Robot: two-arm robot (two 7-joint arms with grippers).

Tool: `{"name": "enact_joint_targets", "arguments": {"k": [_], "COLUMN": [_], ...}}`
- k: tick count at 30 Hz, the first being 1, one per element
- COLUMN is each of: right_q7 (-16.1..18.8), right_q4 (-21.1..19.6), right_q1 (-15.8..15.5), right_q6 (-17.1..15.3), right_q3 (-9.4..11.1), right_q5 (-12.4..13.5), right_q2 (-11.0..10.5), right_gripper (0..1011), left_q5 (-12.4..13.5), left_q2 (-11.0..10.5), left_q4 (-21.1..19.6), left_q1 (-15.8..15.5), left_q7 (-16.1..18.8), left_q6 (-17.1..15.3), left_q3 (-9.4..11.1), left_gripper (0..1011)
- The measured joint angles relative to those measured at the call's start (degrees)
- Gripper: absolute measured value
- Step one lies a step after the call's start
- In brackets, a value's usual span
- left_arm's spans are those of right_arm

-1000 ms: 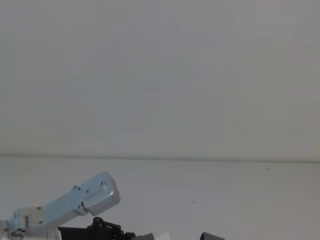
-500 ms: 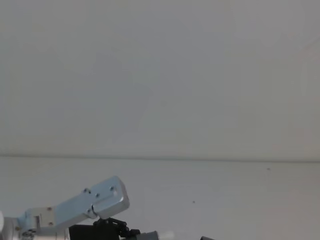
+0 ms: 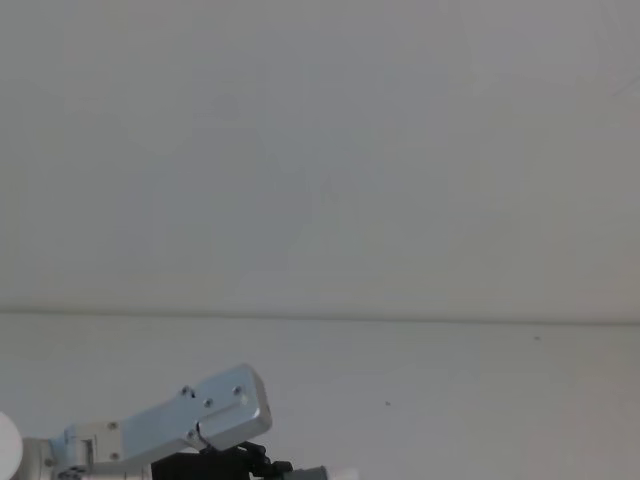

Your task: Use both hands to pick up one end of the pipe from the table, align the ends, and insert them.

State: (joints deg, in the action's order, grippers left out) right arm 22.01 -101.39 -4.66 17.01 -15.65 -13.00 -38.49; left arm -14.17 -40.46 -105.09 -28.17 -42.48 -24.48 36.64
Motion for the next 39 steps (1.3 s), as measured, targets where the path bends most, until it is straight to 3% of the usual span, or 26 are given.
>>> {"name": "enact_joint_targets", "arguments": {"k": [24, 39], "right_q7": [0.38, 0.76], "right_q4": [-0.86, -0.91], "right_q1": [0.14, 0.41], "right_q6": [0.49, 0.56], "right_q3": [-0.37, -0.64], "right_q5": [-1.6, -1.47], "right_q2": [-1.73, -1.98], "right_gripper": [157, 157], "left_q5": [1.72, 1.67], "left_q2": [0.01, 0.92], "left_q4": [0.95, 1.73], "left_q1": [-4.33, -6.37], "left_q7": [-3.44, -4.33], "left_q6": [0.79, 0.68], "left_q3": [4.48, 6.14], "left_gripper": [327, 327]}}
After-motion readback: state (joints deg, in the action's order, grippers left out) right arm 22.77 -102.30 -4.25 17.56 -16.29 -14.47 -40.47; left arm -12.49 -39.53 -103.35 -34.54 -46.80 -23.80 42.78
